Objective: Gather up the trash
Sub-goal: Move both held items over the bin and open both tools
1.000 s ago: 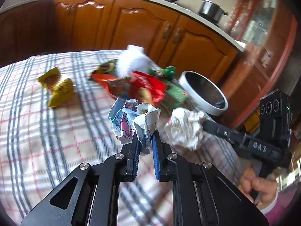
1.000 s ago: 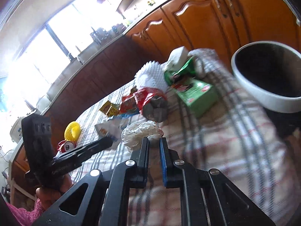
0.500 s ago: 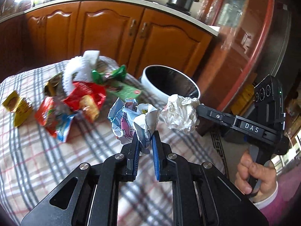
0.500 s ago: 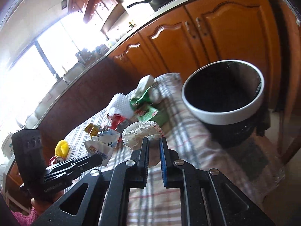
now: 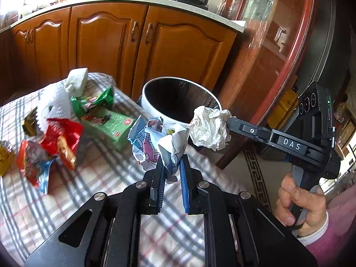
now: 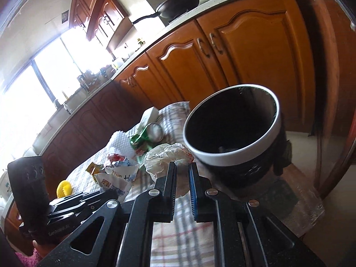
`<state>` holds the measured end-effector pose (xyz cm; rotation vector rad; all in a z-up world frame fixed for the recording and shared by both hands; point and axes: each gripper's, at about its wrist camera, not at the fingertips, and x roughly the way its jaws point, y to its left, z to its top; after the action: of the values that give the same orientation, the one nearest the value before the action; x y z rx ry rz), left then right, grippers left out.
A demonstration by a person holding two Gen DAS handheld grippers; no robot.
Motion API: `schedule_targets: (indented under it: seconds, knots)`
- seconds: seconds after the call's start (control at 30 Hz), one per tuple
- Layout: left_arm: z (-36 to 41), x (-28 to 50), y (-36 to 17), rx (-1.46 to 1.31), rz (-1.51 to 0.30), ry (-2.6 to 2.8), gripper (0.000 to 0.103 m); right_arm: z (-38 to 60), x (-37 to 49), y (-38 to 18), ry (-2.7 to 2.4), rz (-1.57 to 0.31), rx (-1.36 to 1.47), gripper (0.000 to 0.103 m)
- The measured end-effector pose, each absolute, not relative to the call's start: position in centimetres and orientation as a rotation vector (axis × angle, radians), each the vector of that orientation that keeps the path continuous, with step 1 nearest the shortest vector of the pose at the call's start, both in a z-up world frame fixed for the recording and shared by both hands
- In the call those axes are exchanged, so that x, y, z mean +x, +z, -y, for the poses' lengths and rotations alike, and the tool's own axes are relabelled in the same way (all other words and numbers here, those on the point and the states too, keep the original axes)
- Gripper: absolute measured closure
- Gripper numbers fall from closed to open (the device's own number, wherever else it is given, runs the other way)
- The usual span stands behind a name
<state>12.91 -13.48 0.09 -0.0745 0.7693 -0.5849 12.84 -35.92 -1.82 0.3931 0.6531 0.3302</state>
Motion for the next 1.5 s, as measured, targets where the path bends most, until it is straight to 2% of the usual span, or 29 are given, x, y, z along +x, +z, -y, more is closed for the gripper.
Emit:
schedule_targets:
  seconds: [0.6,1.1,1.2,1.27,1.33,1.4,1.47,1.5]
  knots:
    - [18.8,18.7,0.7,-0.022,-0.768,-0.617,0.092,39.6,17.7,-1.0,0.220,-0.623,0.339,0.092]
    - [22.8,24.8,0.3,0.030,-0.809,-0.607,0.091,41.1,23.5,-2.1,0.163,-0.678,0.297,0.092]
    - [23.5,25.8,-0.2,0.043,-0.832,-0.608,0.087,41.2,24.5,-2.6,0.158,-0.697,0.292,0.091]
    - [23.9,26.1,-0.4,0.051,-0.840,-0.597,0.083,41.3,25.2,-2.9,0.157,-0.711,0.295,0.087]
    - [24.0,26.3,-0.6,0.047,-0.850,-0.591,0.073,41.6,25.6,-3.3,0.156,-0.723,0.308,0.083]
    - [23.7,26.3,-0.7,0.037,-0.849,-0.581,0.062,41.7,25.9,-3.6,0.159,-0.731,0.320,0.070]
    - [23.3,25.9,-0.6,0.020,-0.843,-0.580,0.055,41.9,25.7,-3.6,0.160,-0.725,0.332,0.063]
    - [23.1,25.6,-0.6,0.013,-0.839,-0.577,0.055,41.9,25.5,-3.5,0.164,-0.719,0.338,0.057]
